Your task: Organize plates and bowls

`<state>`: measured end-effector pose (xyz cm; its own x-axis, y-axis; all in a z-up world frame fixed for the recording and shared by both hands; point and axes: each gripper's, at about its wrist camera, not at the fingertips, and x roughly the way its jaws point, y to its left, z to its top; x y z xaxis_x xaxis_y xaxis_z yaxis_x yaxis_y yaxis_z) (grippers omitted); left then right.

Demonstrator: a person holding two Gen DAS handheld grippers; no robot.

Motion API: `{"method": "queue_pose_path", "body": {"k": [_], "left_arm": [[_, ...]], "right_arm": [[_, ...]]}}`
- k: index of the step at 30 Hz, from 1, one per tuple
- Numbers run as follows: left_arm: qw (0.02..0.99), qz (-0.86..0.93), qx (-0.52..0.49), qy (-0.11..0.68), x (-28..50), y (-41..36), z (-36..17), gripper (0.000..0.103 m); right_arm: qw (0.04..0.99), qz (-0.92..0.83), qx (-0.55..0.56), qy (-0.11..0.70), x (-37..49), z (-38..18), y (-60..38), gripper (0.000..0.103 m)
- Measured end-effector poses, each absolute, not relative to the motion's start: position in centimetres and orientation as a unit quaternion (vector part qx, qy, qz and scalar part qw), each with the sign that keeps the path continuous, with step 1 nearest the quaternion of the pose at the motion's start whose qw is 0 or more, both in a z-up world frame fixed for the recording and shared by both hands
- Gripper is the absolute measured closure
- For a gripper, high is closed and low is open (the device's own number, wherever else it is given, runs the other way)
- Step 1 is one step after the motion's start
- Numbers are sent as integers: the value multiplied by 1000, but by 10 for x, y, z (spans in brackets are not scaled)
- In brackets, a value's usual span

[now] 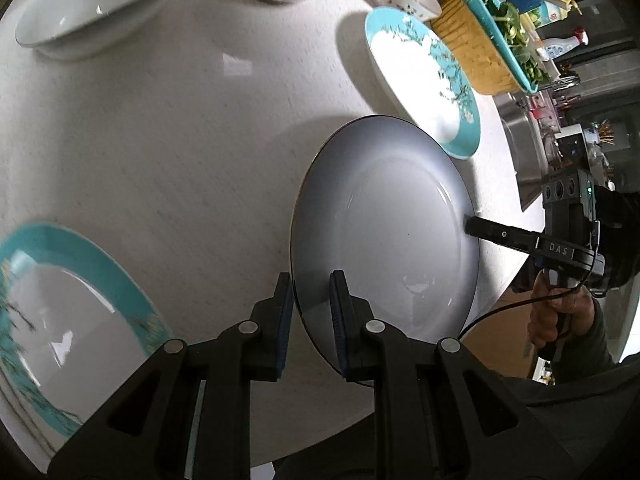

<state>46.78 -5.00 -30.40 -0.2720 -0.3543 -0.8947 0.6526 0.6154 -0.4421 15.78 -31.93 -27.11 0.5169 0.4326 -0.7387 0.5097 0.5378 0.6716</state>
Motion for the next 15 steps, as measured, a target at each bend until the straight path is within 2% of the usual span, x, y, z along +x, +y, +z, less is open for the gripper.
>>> {"method": "queue_pose_path", "body": {"k": [15], "left_arm": [[601,-397,96,687,428,-50,-328,87]], "right_arm": [[726,-13,457,513,144,-288,-334,86]]}}
